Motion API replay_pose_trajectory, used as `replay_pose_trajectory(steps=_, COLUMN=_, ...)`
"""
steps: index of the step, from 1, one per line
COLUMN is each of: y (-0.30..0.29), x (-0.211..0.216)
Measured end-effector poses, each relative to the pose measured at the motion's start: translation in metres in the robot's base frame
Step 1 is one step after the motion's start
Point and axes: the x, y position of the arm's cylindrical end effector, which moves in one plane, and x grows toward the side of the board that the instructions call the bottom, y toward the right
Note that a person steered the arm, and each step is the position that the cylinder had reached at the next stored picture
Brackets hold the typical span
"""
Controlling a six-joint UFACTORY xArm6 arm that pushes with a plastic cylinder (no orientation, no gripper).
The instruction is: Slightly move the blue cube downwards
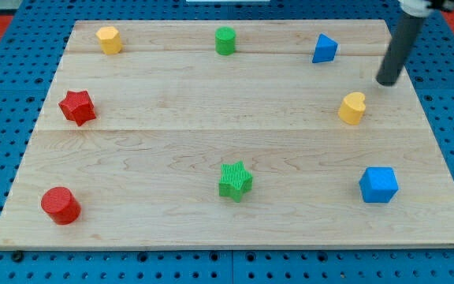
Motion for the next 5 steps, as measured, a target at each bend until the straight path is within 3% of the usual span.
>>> replay_pose_trajectory(steps=1, y=0.053, x=0.046)
replay_pose_trajectory(steps=2, y=0.041, x=0.092)
replay_pose_trajectory(steps=4, y=-0.064, x=0.123)
replay_pose_trajectory(steps=5, y=-0.104, x=0.175)
